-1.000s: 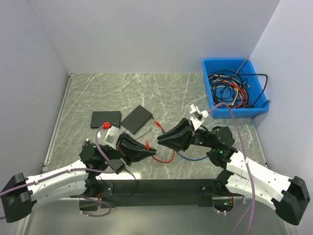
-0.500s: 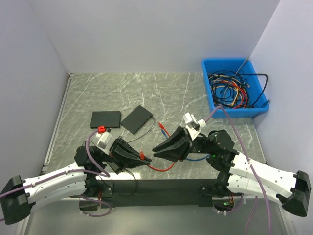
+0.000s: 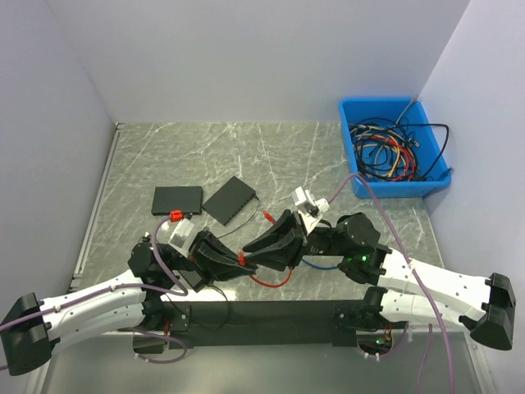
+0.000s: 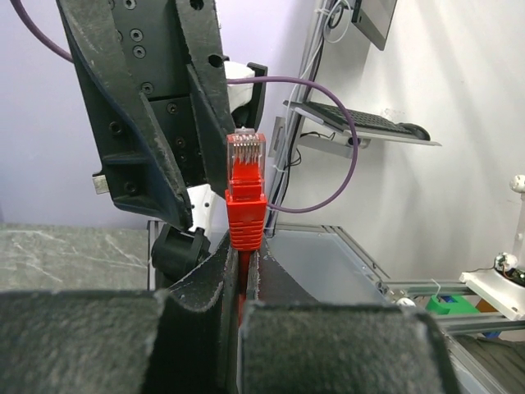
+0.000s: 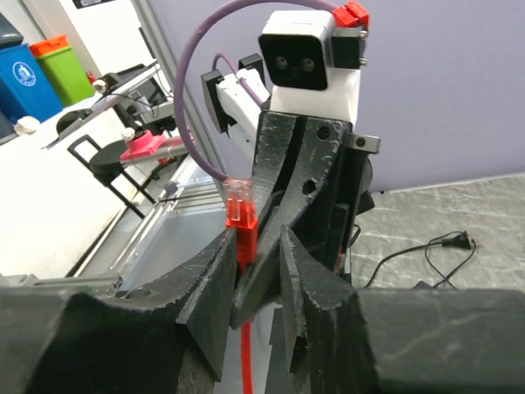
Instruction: Insert the plug into the switch port
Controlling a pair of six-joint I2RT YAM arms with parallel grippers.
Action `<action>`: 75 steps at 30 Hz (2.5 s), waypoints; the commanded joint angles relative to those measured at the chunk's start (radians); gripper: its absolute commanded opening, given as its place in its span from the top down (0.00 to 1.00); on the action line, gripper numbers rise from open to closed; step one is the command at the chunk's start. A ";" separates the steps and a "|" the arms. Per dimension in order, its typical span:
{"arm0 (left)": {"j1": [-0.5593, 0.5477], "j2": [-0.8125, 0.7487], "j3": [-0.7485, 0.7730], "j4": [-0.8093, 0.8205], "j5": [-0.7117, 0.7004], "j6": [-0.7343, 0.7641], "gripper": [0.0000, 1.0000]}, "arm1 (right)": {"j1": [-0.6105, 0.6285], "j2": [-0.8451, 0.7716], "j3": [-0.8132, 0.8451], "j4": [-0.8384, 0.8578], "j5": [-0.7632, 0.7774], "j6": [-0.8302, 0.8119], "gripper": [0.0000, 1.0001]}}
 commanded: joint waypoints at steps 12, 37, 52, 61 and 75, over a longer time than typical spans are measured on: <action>-0.001 -0.023 0.034 -0.022 -0.079 0.044 0.99 | 0.074 0.017 0.092 -0.058 0.082 -0.090 0.64; -0.001 -0.083 0.006 -0.079 -0.176 0.074 0.99 | 0.078 0.009 0.045 -0.013 0.201 -0.074 0.73; -0.001 -0.069 0.003 -0.059 -0.182 0.069 0.99 | 0.077 0.005 0.036 0.002 0.198 -0.070 0.73; -0.001 -0.056 0.003 -0.058 -0.188 0.066 0.99 | 0.080 0.021 0.039 0.031 0.194 -0.061 0.91; -0.001 -0.030 0.014 -0.172 -0.286 0.081 0.65 | 0.075 -0.075 0.005 -0.220 0.519 -0.146 1.00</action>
